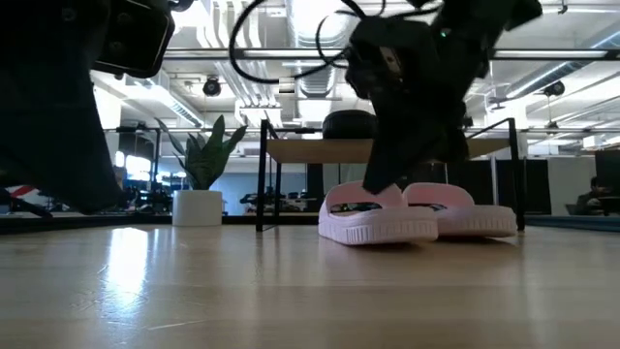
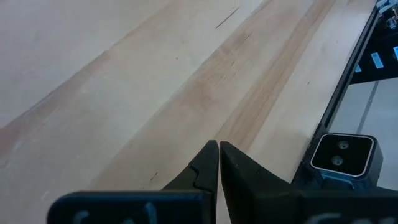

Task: Pick and place slides into the shelf
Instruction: Adjust the pair of pink slippers under the shelf

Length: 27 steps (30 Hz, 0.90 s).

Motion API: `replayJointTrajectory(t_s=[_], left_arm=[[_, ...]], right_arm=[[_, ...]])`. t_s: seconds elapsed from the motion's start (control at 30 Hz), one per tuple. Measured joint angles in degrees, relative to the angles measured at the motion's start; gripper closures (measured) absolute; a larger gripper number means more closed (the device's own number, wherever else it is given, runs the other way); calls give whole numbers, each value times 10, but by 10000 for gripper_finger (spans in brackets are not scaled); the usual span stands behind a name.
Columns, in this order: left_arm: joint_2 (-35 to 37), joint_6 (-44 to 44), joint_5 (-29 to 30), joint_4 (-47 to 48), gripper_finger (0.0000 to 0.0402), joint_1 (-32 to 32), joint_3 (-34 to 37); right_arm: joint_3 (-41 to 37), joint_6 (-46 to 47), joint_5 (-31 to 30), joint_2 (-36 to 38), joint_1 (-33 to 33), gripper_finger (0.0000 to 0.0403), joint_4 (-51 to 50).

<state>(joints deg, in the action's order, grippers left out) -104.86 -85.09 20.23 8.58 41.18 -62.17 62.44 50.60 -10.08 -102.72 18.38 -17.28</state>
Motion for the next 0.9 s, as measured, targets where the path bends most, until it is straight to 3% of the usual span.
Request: replayJointTrajectory(t_s=[0.37,0.6,0.9], left_arm=[[0,-40,-27,-31,400,-79,33],[20,32,-22,-112,400,-173,93],[26,172,-13,-126,400,-306,89]], right_arm=[[66,-41,-36,77,-7,394,-168],[33,9,-70,173,-7,394,-308],[-69,114,-103,275,15,394,-317]])
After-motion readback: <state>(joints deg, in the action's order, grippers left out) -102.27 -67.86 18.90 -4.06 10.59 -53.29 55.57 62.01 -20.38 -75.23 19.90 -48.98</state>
